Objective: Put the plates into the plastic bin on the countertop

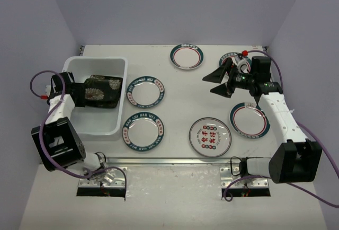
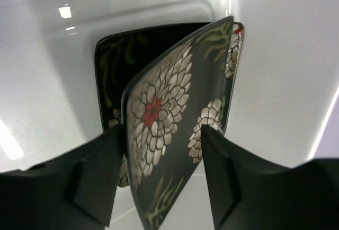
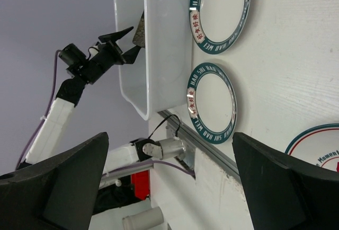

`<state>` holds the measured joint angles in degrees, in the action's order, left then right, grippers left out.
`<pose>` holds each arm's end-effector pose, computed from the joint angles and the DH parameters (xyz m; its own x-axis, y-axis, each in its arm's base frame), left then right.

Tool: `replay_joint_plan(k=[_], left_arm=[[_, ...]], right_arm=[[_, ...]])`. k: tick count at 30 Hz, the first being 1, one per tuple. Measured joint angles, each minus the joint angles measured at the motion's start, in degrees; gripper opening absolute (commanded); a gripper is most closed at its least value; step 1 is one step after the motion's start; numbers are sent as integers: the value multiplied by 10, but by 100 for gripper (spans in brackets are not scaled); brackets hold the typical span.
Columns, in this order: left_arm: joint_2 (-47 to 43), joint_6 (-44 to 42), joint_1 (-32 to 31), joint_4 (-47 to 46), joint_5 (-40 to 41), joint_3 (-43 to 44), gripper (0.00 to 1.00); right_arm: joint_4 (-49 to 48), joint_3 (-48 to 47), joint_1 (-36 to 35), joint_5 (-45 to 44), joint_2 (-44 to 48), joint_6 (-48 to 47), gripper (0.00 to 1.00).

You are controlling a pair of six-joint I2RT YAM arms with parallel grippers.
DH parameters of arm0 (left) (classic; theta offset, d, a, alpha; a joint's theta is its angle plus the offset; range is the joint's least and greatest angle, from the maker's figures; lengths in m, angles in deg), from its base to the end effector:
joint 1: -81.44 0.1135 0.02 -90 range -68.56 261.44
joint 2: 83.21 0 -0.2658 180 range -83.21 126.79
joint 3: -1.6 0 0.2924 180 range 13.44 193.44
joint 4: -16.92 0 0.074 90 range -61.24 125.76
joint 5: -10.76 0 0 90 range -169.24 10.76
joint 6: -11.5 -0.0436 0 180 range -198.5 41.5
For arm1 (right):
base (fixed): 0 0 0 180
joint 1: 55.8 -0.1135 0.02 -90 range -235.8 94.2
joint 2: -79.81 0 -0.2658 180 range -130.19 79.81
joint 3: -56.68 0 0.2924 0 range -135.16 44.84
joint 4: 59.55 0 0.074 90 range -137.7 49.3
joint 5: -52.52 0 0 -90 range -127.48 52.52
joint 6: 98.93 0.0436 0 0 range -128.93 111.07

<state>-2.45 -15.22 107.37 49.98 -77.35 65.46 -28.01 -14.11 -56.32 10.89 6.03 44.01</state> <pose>0.2986 0.1468 0.2008 0.0978 -0.9451 -0.3118 -0.8201 0.1009 -0.5633 0.3223 0.0355 0.2951 -0.8378 0.5225 -0.1584 0.0776 0.4011 0.9128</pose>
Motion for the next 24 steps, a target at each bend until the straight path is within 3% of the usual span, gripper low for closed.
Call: replay_joint_plan(k=[3,9,18,24], left_arm=[[18,3,0,-3,-5,1,100],[45,-2,-2,23,-14,9,100],[113,-35,-28,126,-7,118,100],[119,-57,-35,178,12,168,100]], right_arm=[[8,0,-10,-3,-1,-7,99],[50,-13,-89,-17,-33,-45,99],[109,-72,-277,-97,-164,-116,99],[122,-89,-349,-143,-242,-150,99]])
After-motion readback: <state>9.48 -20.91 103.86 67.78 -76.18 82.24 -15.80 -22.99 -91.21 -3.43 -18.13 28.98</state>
